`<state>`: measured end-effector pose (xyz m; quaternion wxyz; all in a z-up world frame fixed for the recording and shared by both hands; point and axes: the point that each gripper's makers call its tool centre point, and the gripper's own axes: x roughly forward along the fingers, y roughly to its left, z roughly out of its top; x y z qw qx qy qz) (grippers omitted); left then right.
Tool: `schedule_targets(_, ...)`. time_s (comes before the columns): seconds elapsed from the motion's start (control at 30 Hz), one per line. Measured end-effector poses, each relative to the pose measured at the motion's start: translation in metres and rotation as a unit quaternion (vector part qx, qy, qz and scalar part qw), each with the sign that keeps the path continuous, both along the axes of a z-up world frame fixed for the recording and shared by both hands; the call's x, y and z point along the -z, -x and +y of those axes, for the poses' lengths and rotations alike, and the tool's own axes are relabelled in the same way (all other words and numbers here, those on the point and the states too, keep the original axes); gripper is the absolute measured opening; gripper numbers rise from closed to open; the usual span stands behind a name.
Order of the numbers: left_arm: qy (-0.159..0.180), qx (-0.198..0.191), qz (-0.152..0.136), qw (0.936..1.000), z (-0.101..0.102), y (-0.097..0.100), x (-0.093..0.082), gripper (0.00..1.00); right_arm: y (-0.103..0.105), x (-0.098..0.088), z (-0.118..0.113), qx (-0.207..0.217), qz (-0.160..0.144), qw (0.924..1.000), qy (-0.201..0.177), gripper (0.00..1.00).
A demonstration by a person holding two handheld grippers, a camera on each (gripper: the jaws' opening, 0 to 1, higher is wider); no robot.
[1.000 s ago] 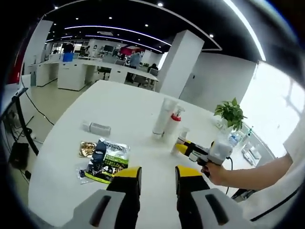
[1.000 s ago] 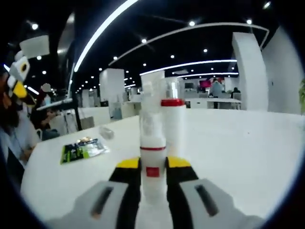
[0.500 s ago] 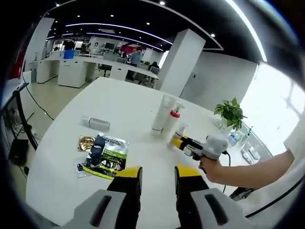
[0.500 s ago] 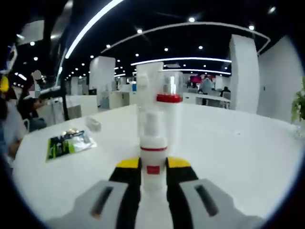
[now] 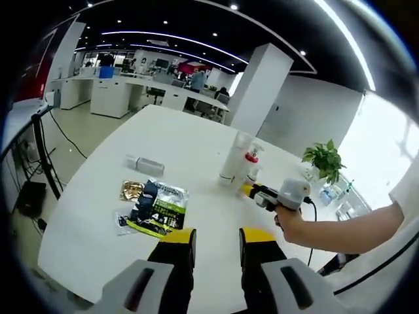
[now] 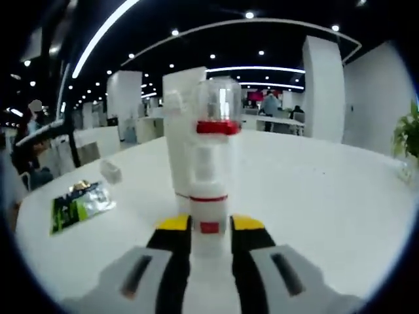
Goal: Arrange the skincare products in the storage area until every visible bottle or jar stands upright without overlapping.
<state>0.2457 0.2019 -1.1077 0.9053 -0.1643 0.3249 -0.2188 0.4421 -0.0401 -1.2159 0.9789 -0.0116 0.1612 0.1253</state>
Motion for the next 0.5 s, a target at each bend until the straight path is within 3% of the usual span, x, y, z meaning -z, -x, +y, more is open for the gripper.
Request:
schedule_targets(0.13, 0.002, 0.004, 0.001, 1.0, -0.004, -0.003, 0.001, 0.27, 0.01, 0.0, 0.005, -0.006, 0.015, 0.9987, -0.049, 0.3)
schedule_targets(0.4, 0.003, 0.014, 0.004, 0.9999, -0.01, -0.003, 0.004, 0.27, 0.019, -0.005, 0.004, -0.022, 0.012, 0.9984, -0.051, 0.28)
schedule_targets(0.5, -0.003, 0.022, 0.007, 0.9997, -0.014, -0.003, 0.007, 0.26, 0.029, -0.015, -0.018, -0.01, 0.005, 0.9998, -0.016, 0.27)
